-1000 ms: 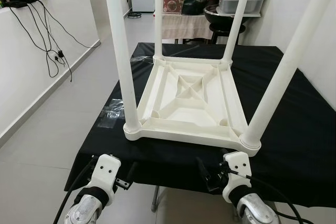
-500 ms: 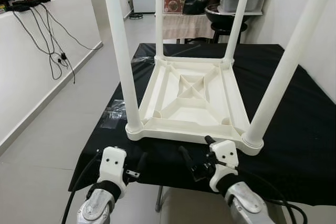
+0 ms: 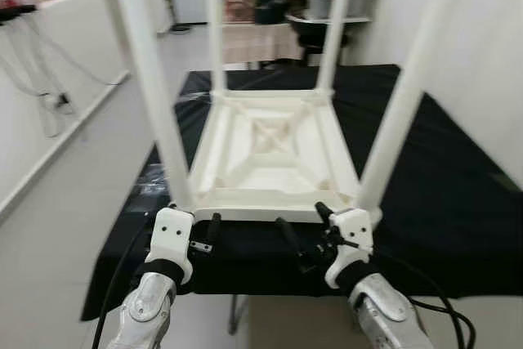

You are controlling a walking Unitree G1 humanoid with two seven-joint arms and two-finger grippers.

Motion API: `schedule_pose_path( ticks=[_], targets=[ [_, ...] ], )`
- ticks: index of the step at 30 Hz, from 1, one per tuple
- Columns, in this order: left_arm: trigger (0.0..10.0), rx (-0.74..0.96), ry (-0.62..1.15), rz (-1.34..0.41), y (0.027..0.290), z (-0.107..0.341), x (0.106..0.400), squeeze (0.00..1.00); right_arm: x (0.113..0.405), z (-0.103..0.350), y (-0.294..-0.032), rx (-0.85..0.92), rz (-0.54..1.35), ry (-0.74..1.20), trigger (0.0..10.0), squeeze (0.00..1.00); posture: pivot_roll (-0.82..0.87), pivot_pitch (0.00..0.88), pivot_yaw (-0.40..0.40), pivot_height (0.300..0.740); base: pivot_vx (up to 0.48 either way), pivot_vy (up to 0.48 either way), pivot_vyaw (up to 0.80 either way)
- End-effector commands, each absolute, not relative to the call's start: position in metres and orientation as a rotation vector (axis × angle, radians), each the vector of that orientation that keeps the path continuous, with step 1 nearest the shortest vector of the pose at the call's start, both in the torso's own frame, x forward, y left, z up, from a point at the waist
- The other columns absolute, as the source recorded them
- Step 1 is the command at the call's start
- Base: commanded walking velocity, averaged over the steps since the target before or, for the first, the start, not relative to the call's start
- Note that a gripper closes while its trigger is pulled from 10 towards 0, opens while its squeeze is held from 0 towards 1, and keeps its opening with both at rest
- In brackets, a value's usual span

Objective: Building children table

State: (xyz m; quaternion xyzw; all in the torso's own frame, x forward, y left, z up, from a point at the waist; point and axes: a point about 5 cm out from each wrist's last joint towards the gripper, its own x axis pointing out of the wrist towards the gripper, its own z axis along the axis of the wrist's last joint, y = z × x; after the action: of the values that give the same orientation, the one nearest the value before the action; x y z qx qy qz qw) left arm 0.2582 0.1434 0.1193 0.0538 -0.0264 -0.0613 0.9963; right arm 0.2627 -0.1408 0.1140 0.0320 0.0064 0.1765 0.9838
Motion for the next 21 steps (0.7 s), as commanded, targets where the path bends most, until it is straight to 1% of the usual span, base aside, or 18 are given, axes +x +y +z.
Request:
schedule_pose_path(
  ticks=[1, 4, 5, 16, 21],
  targets=[
    [10.0, 0.141, -0.025, -0.103, 0.151, 0.112, 0.255, 0.0, 0.266, 0.11, -0.15, 0.079, 0.294, 0.037, 10.0, 0.0, -0.06, 0.0, 0.027, 0.74, 0.0, 0.0, -0.8],
    [10.0, 0.145, -0.022, -0.086, 0.154, 0.111, 0.254, 0.0, 0.268, 0.11, -0.157, 0.065, 0.26, 0.033, 10.0, 0.0, -0.06, 0.0, 0.028, 0.74, 0.0, 0.0, -0.8],
    [10.0, 0.142, -0.018, -0.076, 0.156, 0.111, 0.255, 0.0, 0.27, 0.112, -0.163, 0.071, 0.236, 0.022, 10.0, 0.0, -0.05, 0.0, 0.027, 0.74, 0.0, 0.0, 0.0],
    [10.0, 0.159, -0.004, -0.054, 0.162, 0.112, 0.255, 0.0, 0.277, 0.118, -0.169, 0.054, 0.217, -0.003, 10.0, 0.0, -0.06, 0.0, 0.032, 0.74, 0.0, 0.0, 0.0],
    [10.0, 0.174, -0.014, -0.01, 0.16, 0.114, 0.244, 0.0, 0.28, 0.117, -0.171, 0.051, 0.214, 0.003, 10.0, 0.0, -0.05, 0.0, 0.025, 0.74, 0.0, 0.0, 0.0]
  ],
)
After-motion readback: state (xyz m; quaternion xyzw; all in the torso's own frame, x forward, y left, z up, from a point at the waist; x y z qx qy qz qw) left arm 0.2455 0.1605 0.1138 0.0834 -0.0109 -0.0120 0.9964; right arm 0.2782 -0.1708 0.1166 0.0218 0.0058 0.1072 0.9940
